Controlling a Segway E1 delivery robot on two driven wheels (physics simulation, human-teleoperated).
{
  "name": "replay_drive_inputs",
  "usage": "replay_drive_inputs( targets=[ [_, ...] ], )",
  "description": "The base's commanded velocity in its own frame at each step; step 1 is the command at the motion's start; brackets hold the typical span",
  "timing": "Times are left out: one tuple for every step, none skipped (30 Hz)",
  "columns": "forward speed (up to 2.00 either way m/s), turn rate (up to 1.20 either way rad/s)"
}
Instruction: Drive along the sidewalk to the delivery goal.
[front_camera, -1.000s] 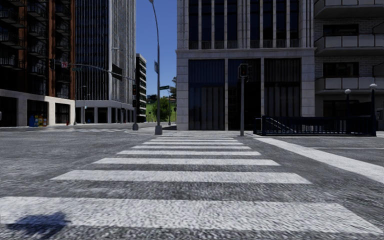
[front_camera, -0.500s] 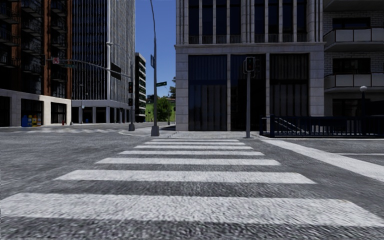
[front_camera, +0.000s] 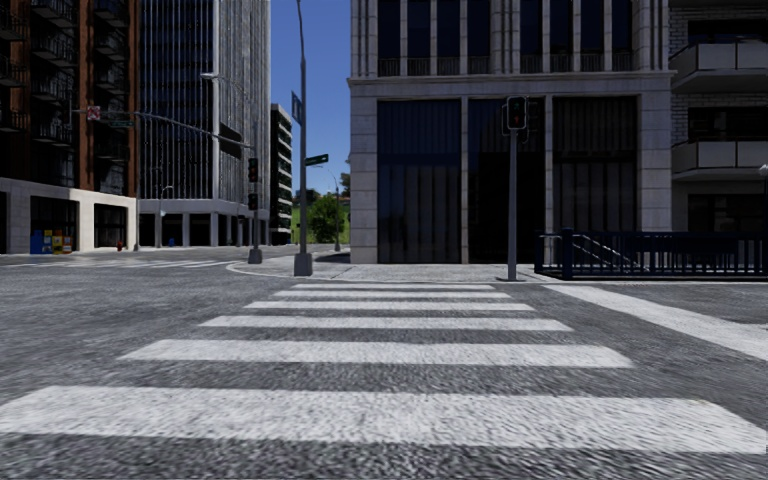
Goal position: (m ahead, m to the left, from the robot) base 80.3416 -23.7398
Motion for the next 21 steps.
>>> replay_drive_inputs(
  targets=[
    [1.98,0.0],
    [1.98,0.0],
    [1.98,0.0],
    [1.98,0.0],
    [1.98,0.0],
    [1.98,0.0],
    [1.98,0.0],
    [1.98,0.0],
    [1.98,0.0],
    [1.98,0.0],
    [1.98,0.0],
    [1.98,0.0],
    [1.98,0.0],
    [1.98,0.0],
    [1.98,0.0],
    [1.98,0.0],
    [1.98,0.0],
    [1.98,0.0],
    [1.98,0.0],
    [1.98,0.0],
    [1.98,0.0]
  ],
)
